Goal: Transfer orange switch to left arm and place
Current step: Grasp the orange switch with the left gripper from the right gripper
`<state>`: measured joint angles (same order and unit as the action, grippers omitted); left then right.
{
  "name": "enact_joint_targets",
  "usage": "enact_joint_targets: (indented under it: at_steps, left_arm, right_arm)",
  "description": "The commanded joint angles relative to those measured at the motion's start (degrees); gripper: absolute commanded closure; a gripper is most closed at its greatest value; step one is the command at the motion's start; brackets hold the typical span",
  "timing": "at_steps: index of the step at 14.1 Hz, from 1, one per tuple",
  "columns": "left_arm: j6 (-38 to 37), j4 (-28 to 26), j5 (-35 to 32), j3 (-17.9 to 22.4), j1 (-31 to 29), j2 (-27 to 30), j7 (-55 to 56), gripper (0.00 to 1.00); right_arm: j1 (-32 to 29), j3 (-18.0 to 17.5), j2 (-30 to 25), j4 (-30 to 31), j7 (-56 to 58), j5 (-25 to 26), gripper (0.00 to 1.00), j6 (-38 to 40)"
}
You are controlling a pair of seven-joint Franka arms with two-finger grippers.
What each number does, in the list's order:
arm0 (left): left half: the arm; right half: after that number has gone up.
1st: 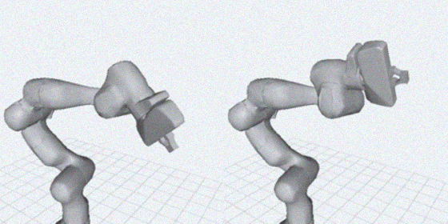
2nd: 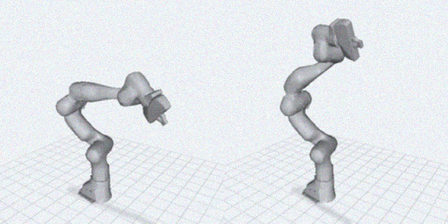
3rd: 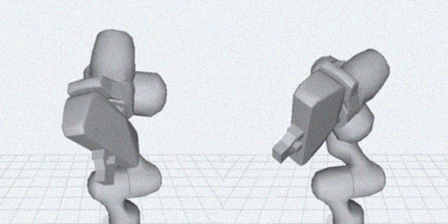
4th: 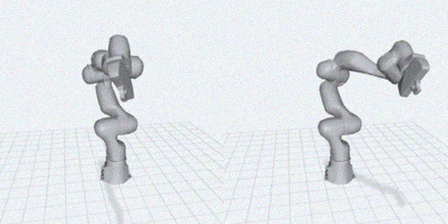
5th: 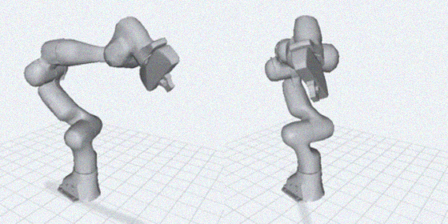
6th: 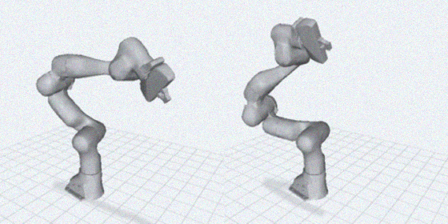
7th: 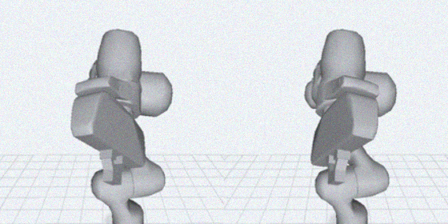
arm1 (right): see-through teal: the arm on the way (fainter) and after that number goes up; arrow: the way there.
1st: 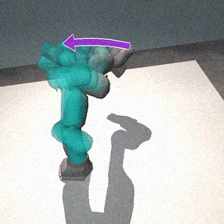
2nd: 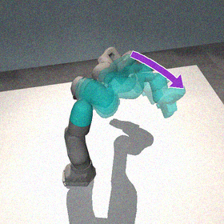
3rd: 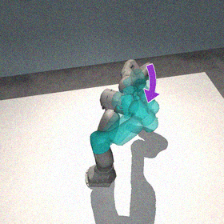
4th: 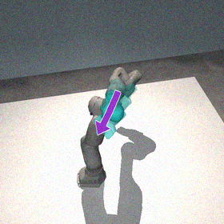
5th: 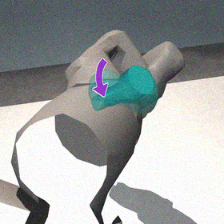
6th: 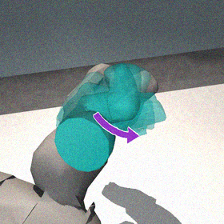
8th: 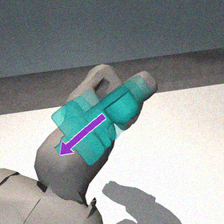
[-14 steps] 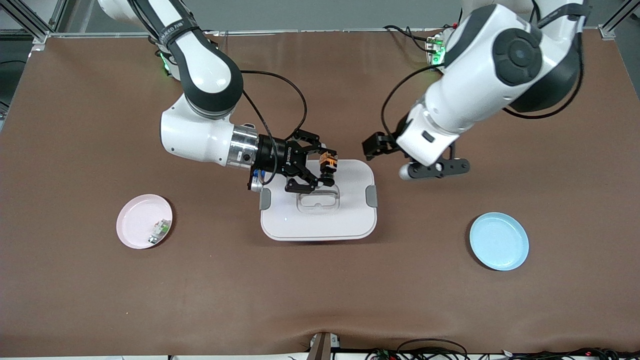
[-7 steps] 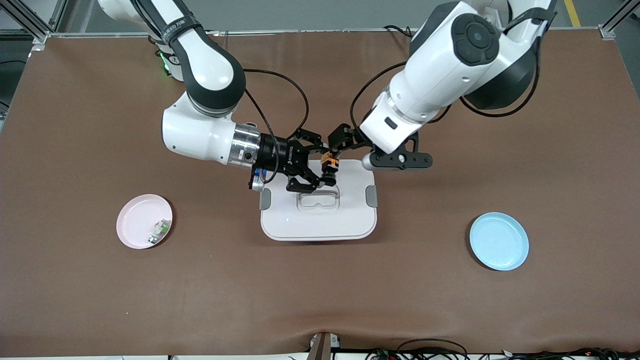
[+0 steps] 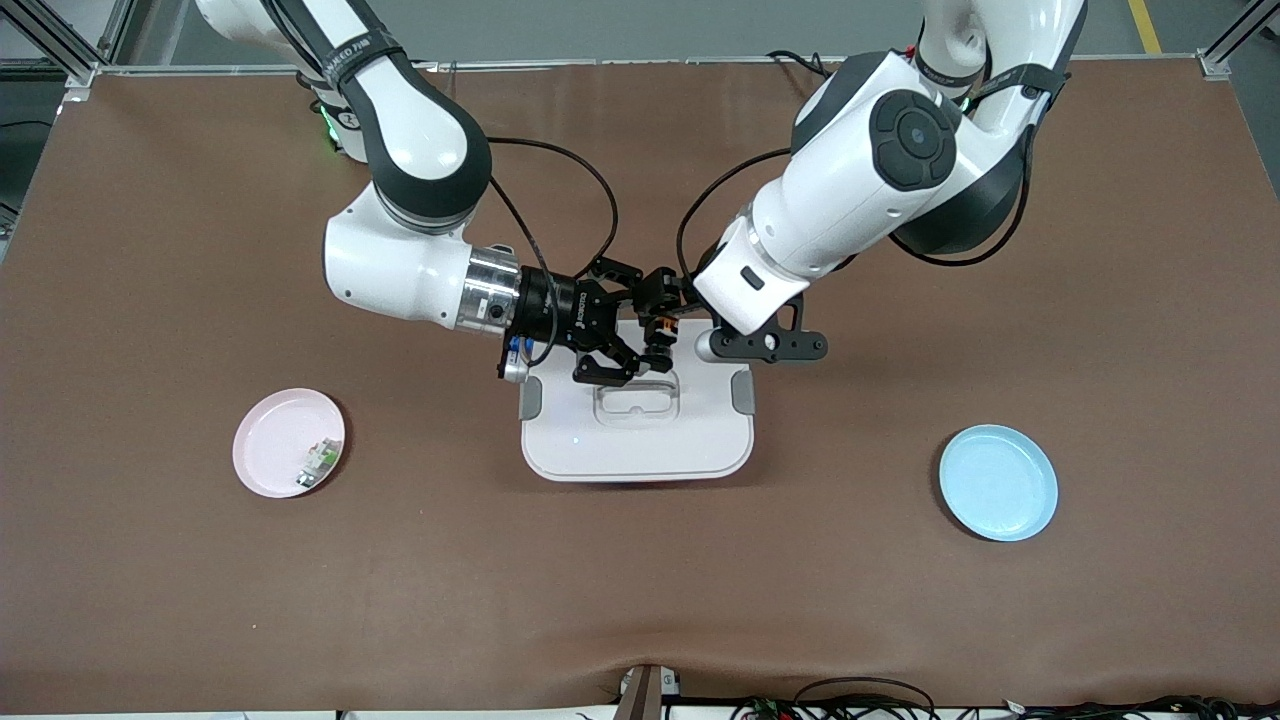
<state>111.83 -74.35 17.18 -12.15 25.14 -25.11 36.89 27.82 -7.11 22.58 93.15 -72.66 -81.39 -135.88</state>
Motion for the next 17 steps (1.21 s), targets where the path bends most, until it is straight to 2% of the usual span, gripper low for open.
enact_joint_targets:
  at_steps: [1,3,6,7,10,13,15,17]
  left_arm:
    - [1.02,1.4,1.01,-0.33,0.44,-1.26,-1.03,0.0]
    - [1.37,1.4,1.01,-0.33,0.44,-1.96,-2.16,0.15]
    - [1.46,1.31,1.01,-0.86,0.44,-2.05,-3.49,0.42]
    - [1.46,1.4,1.01,-0.86,0.35,-2.05,-3.66,0.47]
    - [1.46,1.4,1.01,-0.86,0.35,-1.96,-4.81,0.71]
    - [1.55,1.4,1.1,-0.95,0.09,-1.87,-4.81,1.0]
    - [1.55,1.4,1.1,-1.04,0.09,-1.61,-4.11,1.0]
    - [1.55,1.4,1.1,-1.04,-0.35,-1.43,-3.93,1.0]
  right_arm:
    - [0.75,0.61,-0.7,-0.16,-0.29,-0.52,0.89,-0.35]
    - [0.66,0.61,-0.7,-0.07,-0.29,-0.52,0.89,-0.35]
    - [0.66,0.61,-0.7,-0.07,-0.2,-0.52,0.88,-0.35]
    - [0.66,0.61,-0.7,-0.07,-0.11,-0.43,0.88,-0.35]
    - [0.75,0.7,-0.61,-0.07,-0.02,-0.43,0.88,-0.35]
    - [0.57,0.61,-0.61,-0.07,-0.02,-0.34,0.84,-0.08]
    - [0.57,0.61,-0.61,-0.07,-0.11,-0.43,0.74,-0.08]
    - [0.57,0.61,-0.61,-0.07,-0.11,-0.34,0.4,0.01]
